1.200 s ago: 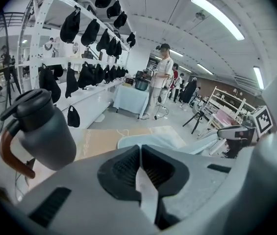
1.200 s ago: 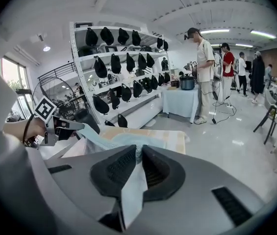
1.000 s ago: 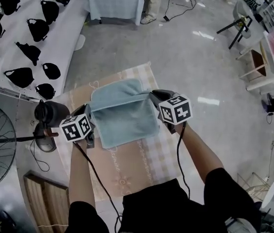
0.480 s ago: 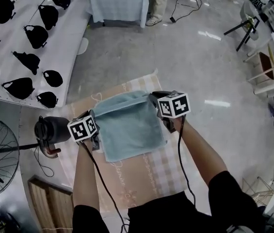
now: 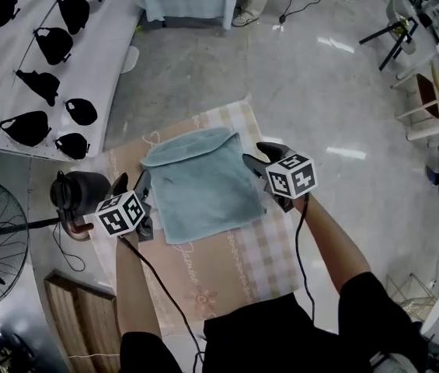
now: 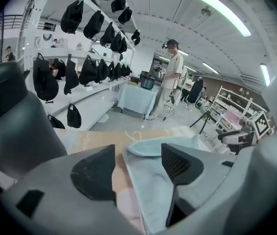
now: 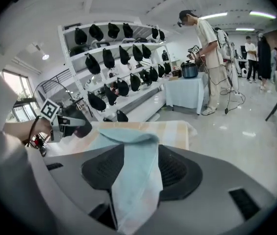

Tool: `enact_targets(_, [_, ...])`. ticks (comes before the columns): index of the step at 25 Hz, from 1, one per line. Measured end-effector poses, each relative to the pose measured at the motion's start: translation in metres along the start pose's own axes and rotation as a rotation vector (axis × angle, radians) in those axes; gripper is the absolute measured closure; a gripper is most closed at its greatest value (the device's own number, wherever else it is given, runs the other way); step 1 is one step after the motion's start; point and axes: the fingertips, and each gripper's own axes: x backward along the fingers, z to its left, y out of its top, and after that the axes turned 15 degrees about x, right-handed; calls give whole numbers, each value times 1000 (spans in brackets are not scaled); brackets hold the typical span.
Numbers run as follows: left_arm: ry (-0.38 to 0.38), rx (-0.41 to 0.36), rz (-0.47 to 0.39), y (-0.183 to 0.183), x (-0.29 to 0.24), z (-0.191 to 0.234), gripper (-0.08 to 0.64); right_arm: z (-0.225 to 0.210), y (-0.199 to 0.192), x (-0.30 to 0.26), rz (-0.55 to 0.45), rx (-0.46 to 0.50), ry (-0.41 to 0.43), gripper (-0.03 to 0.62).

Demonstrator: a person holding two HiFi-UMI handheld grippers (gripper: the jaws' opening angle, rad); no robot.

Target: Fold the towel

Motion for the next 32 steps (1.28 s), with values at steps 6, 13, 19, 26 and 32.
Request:
enact_targets(6, [-22,-58,124,-93,37,6,284,49,-75,28,72,6,76,396])
enact_targets(13, [-52,-36,227,-187,77,10,284,92,-135,59,120,20,139,396])
enact_targets(19, [-84,-56,248,-221,84,1,284,111,-152,63,112,56,179,396])
enact_targets(26, [-93,-56,258,-227,76,-6,284,124,-155,49,133,130,226,396])
enact_targets(32, [-83,-83,276,-232,76,-4,285,119,-163,39,151,160,219,396])
